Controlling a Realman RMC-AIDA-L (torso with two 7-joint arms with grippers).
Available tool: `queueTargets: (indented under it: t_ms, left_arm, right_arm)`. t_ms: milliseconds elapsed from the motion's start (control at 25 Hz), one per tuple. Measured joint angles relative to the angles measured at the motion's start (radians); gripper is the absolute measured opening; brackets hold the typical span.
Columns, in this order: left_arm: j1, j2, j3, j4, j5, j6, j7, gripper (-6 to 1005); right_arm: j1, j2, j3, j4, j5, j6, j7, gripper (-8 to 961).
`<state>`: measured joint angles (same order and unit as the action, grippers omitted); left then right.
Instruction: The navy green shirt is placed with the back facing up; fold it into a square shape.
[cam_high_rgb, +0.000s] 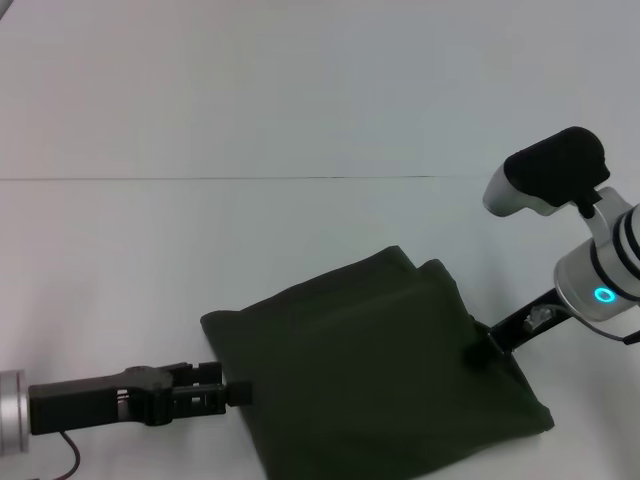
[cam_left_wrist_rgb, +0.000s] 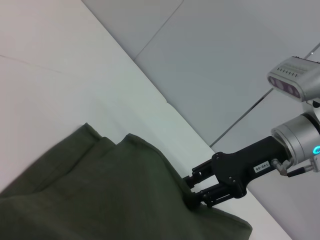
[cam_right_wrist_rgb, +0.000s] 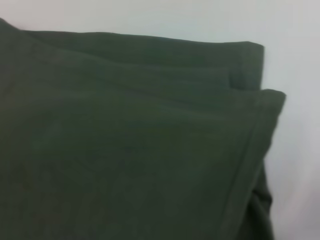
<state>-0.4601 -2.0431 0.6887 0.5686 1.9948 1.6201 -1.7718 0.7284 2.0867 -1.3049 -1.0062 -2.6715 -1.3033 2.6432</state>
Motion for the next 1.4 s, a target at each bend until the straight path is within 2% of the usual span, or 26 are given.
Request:
queueTargets:
  t_ms: [400, 520, 760, 880, 1040, 1080, 1160, 1320, 1400]
  left_arm:
    - [-0.001, -0.001, -0.001, -0.003, -0.007, -0.003, -0.007, 923]
    - [-0.008, -0.002, -0.001, -0.003, -0.008, -0.003, -0.027, 922]
    - [-0.02, -0.001, -0.004, -0.003, -0.008, -0.003, -0.077, 922]
    - [-0.025, 0.003, -0.032, -0.003, -0.01, -0.002, -0.119, 921]
    - [-0.032, 0.011, -0.082, -0.003, -0.01, 0.003, -0.192, 920]
    - [-0.033, 0.014, -0.092, -0.004, -0.01, 0.005, -0.214, 920]
    - [-0.034, 0.015, -0.105, -0.014, -0.011, 0.006, -0.242, 920]
    - [-0.04, 0.017, -0.121, -0.048, -0.01, -0.012, -0.299, 919]
    - [-0.045, 0.019, -0.116, -0.054, -0.005, -0.021, -0.338, 919]
  right_arm:
    - [-0.001, 0.001, 0.084, -0.036, -0.039, -0.015, -0.028, 545]
    - [-0.004, 0.005, 0.15, -0.064, 0.015, -0.048, -0.079, 545]
    - [-0.005, 0.0, 0.257, -0.064, 0.173, -0.095, -0.18, 546]
    - [-0.014, 0.0, 0.328, -0.056, 0.255, -0.112, -0.245, 546]
    - [-0.045, -0.009, 0.429, -0.026, 0.416, -0.154, -0.387, 546]
    - [-0.069, -0.019, 0.488, 0.012, 0.524, -0.191, -0.501, 546]
    - [-0.08, -0.026, 0.511, 0.036, 0.566, -0.215, -0.559, 546]
    - [-0.137, -0.052, 0.568, 0.169, 0.678, -0.284, -0.863, 546]
    - [-0.16, -0.057, 0.572, 0.22, 0.684, -0.29, -0.972, 547]
